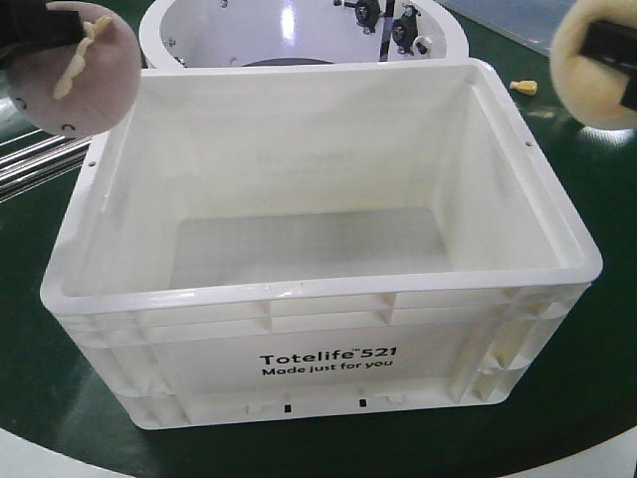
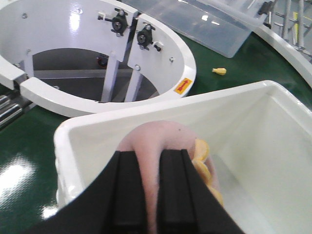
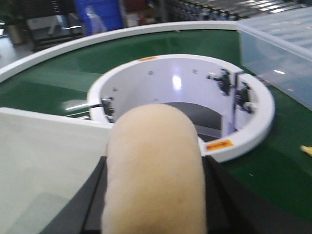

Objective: Place moving items into box and shelve
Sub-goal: 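Lift both buns over the crate and release them inside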

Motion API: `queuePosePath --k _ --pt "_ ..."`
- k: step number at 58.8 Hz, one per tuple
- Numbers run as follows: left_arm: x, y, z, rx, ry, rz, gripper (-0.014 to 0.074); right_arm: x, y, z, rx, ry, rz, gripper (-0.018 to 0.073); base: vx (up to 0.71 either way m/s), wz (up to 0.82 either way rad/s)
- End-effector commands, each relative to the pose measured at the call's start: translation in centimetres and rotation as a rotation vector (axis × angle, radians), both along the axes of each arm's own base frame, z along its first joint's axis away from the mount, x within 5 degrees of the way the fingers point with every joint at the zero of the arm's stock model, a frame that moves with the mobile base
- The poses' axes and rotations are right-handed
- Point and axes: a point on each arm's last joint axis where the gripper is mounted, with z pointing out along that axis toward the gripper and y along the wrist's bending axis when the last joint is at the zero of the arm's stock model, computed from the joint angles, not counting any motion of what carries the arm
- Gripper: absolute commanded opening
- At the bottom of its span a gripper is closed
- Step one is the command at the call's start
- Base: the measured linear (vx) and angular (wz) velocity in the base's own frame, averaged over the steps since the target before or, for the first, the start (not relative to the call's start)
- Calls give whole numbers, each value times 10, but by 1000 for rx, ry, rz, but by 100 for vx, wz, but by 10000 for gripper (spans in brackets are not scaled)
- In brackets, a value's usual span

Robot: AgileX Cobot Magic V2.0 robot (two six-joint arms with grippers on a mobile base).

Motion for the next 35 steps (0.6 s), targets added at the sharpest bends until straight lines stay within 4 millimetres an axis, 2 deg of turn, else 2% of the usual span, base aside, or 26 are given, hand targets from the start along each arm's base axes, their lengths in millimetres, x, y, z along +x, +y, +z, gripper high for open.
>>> queuePosePath --k 1,8,14,18,25,30,35 --pt "3 -9 16 -68 -89 -5 -3 6 18 11 50 -72 50 6 0 0" --pt "19 -28 1 -60 -36 -58 -3 26 54 -4 41 -55 94 8 0 0" --pt "35 -46 -19 -26 25 -104 -1 43 87 -26 -34 -30 135 12 0 0" --pt "44 -50 -30 -3 54 -116 7 49 99 -37 -55 -9 150 16 0 0" --pt "56 -54 -44 13 100 -118 53 56 108 -48 -70 19 152 53 0 0" --pt "60 -55 -48 15 105 -111 118 60 108 -53 -79 32 146 128 0 0" --pt "64 -56 -51 13 100 -99 221 61 108 -53 -89 25 141 234 0 0"
